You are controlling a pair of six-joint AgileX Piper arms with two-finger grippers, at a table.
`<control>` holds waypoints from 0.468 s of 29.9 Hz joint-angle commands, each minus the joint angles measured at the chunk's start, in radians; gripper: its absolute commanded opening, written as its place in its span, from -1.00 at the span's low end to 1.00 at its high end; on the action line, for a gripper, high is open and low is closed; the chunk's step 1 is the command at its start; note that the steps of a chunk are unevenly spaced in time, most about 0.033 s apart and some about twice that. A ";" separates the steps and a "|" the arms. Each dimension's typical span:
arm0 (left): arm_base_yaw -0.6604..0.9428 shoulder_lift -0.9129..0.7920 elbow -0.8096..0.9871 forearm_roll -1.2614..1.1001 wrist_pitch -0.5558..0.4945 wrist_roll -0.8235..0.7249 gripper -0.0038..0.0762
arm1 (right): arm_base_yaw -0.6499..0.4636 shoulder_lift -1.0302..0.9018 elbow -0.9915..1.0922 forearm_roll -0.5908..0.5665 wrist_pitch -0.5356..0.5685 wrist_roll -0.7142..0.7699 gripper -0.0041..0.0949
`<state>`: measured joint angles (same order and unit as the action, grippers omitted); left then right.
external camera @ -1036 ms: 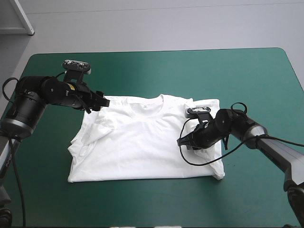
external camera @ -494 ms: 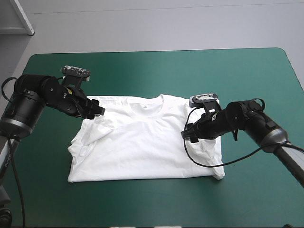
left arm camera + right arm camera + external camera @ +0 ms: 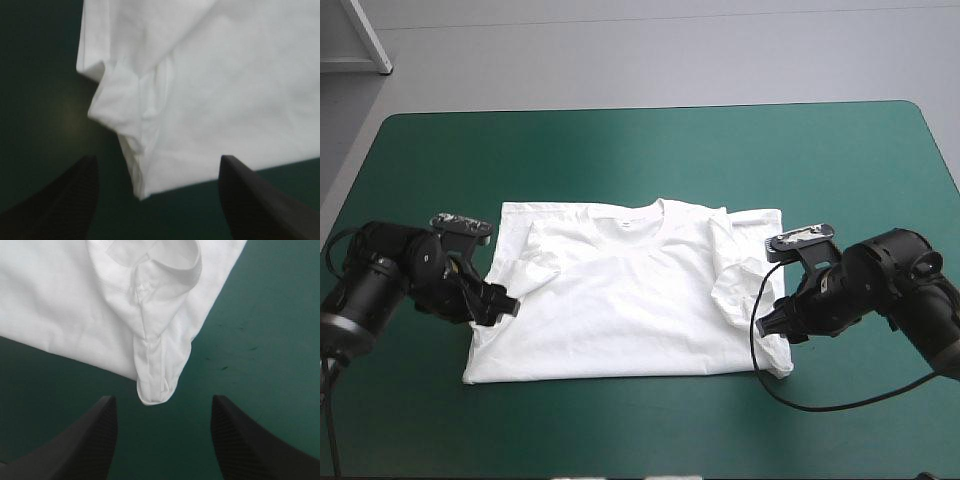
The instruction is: Fold the cloth
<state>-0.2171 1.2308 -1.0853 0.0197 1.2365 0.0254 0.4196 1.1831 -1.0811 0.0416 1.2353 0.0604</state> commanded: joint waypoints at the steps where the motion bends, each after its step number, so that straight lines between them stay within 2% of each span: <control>1: -0.004 -0.092 0.096 0.029 0.010 -0.061 0.33 | -0.002 -0.046 0.001 -0.009 0.005 0.000 0.14; 6: -0.004 -0.109 0.255 0.029 -0.094 -0.108 0.33 | -0.002 -0.054 0.053 -0.009 0.000 0.000 0.14; 11: -0.004 -0.097 0.399 0.013 -0.290 -0.108 0.33 | -0.002 -0.054 0.090 -0.007 -0.019 0.000 0.14; 14: -0.004 -0.047 0.429 0.017 -0.334 -0.118 0.33 | -0.002 -0.054 0.104 0.014 -0.019 0.000 0.14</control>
<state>-0.2171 1.1589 -0.6577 0.0387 0.9724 -0.0736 0.4196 1.1522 -0.9652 0.0390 1.2329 0.0613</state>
